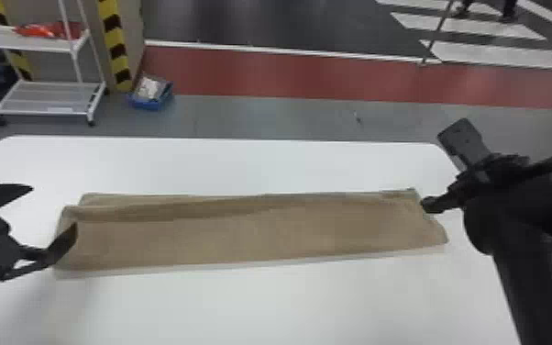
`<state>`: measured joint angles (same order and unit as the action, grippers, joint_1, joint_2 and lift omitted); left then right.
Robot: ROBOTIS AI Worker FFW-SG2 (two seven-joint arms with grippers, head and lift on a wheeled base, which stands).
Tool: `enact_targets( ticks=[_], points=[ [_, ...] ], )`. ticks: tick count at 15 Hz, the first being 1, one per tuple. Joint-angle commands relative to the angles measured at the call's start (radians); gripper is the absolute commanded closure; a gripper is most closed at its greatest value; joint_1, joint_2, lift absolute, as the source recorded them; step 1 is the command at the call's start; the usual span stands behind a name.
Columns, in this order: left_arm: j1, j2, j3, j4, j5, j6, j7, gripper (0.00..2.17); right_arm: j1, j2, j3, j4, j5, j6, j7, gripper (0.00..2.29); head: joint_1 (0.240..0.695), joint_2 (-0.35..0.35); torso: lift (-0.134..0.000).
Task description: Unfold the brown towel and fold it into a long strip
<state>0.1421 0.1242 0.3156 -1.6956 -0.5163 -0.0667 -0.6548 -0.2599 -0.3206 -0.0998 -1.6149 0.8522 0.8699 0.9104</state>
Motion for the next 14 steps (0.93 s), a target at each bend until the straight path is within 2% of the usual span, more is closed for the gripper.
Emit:
enact_targets(
  ticks=[1, 3, 4, 5, 7, 8, 10, 11, 12, 14],
  points=[
    [0.014, 0.0, 0.016, -0.004, 0.061, 0.005, 0.037, 0.03, 0.019, 0.003, 0.028, -0.06, -0.025, -0.002, 0.03, 0.05, 0.695, -0.141, -0.122],
    [0.048, -0.001, 0.036, -0.021, 0.148, -0.011, 0.084, 0.03, 0.021, 0.044, 0.054, -0.085, -0.024, 0.004, 0.03, 0.06, 0.695, -0.107, -0.122],
    [0.076, -0.006, 0.054, -0.03, 0.229, -0.048, 0.107, 0.03, 0.039, 0.077, 0.054, -0.128, -0.027, 0.004, 0.021, 0.07, 0.695, -0.088, -0.122],
    [0.099, -0.014, 0.077, -0.038, 0.351, -0.066, 0.112, 0.02, 0.076, 0.115, 0.046, -0.198, -0.07, 0.038, -0.012, 0.08, 0.695, -0.071, -0.122],
    [0.134, -0.014, 0.097, -0.041, 0.608, -0.057, 0.092, 0.02, 0.196, 0.186, 0.034, -0.372, -0.203, 0.117, -0.133, 0.08, 0.695, -0.021, -0.122],
    [0.149, -0.02, 0.095, -0.047, 0.687, -0.057, 0.093, 0.02, 0.271, 0.238, 0.028, -0.457, -0.257, 0.114, -0.212, 0.08, 0.695, -0.002, -0.122],
    [0.18, -0.055, 0.065, -0.087, 0.73, -0.057, 0.11, 0.02, 0.424, 0.321, 0.009, -0.605, -0.401, 0.041, -0.361, 0.08, 0.695, 0.05, -0.122],
    [0.211, -0.055, 0.026, -0.125, 0.73, -0.051, 0.146, 0.02, 0.525, 0.321, 0.0, -0.654, -0.472, -0.11, -0.462, 0.08, 0.695, 0.065, -0.122],
    [0.238, -0.055, -0.017, -0.162, 0.73, -0.011, 0.212, 0.02, 0.614, 0.321, 0.002, -0.674, -0.496, -0.278, -0.564, 0.08, 0.695, 0.074, -0.122],
    [0.271, -0.057, -0.072, -0.187, 0.734, 0.041, 0.281, 0.02, 0.774, 0.321, 0.02, -0.674, -0.536, -0.601, -0.713, 0.08, 0.695, 0.065, -0.122]
  ],
)
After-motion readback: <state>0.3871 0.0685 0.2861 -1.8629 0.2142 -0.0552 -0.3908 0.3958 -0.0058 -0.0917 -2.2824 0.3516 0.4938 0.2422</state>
